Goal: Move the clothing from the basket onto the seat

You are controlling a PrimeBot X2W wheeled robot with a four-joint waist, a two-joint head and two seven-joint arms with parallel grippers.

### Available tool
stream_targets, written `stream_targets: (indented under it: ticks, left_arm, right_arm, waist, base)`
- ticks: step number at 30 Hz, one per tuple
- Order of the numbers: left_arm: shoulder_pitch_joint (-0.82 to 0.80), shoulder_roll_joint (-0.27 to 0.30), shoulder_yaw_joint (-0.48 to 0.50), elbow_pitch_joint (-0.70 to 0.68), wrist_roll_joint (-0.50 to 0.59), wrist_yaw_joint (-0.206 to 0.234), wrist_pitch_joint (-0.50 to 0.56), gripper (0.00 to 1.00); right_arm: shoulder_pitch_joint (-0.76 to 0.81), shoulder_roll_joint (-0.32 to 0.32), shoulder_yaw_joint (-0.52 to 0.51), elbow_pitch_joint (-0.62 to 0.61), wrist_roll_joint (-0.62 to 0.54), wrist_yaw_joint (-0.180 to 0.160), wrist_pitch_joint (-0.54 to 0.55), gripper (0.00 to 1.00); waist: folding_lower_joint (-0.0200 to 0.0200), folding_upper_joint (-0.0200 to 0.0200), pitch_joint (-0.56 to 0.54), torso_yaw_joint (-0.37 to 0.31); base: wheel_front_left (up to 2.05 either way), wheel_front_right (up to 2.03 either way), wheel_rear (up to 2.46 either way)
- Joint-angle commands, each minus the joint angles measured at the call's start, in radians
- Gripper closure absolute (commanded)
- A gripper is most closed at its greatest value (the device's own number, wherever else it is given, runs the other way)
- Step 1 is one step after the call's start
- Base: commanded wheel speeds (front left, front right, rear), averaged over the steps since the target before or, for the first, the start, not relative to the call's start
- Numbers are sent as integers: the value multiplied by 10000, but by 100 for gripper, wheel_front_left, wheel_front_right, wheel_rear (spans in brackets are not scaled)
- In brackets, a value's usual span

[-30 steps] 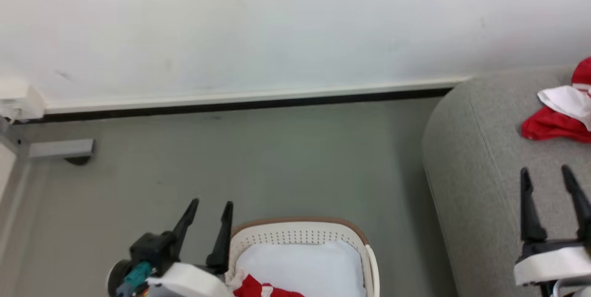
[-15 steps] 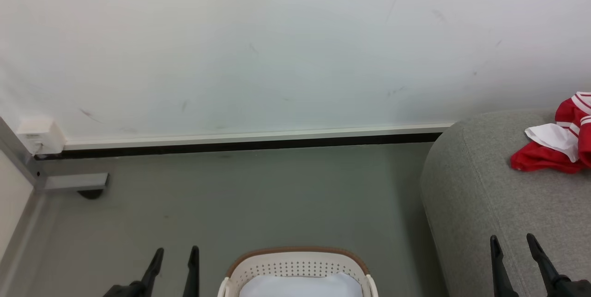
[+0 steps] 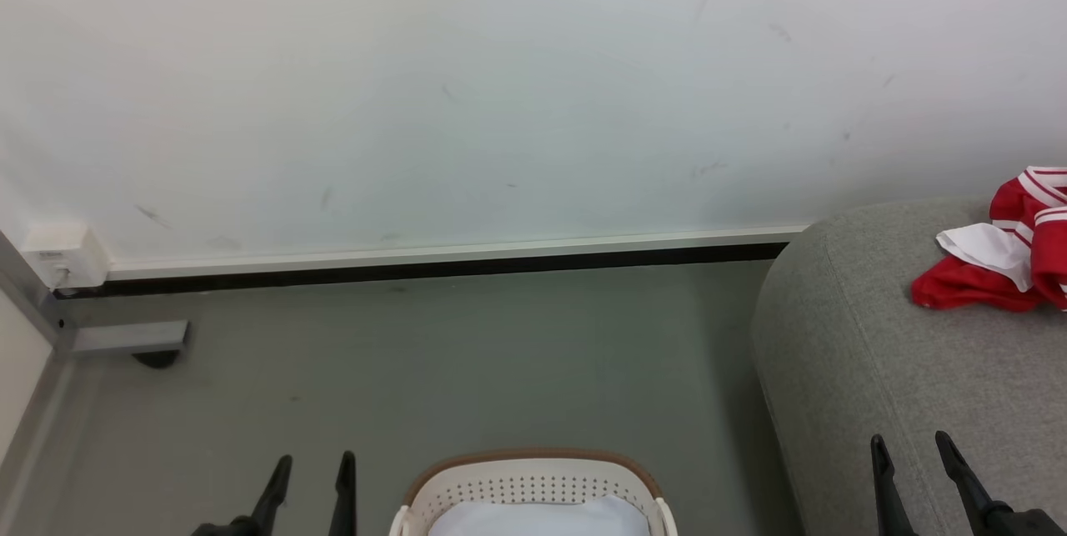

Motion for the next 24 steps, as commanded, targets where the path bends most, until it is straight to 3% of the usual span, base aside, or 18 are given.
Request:
stream_targets:
  ticks: [1, 8, 14, 24]
  left_arm:
    - [103, -19, 65, 20, 142, -49, -8, 0]
    - [16, -193, 176, 55, 428, -257, -8, 0]
    - [-514, -240, -355, 770, 794, -497, 115, 0]
    - [-2473, -166, -1779, 2831, 1595, -836, 2419, 0]
  right_arm:
    - [-57, 26, -6, 39, -58, -25, 10, 0]
    - [-222, -42, -14, -85, -34, -24, 10, 0]
    - [-536, -170, -60, -385, 7, -25, 10, 0]
    - [-1684, -103, -77, -1049, 123, -25, 10, 0]
  waist:
    - [1, -1, 6, -7]
    - [1, -1, 186, -130]
    - [1, -1, 780, -305]
    - [1, -1, 3031, -911]
  base:
    - [0, 0, 0]
    - [0, 0, 0]
    - [0, 0, 0]
    - [0, 0, 0]
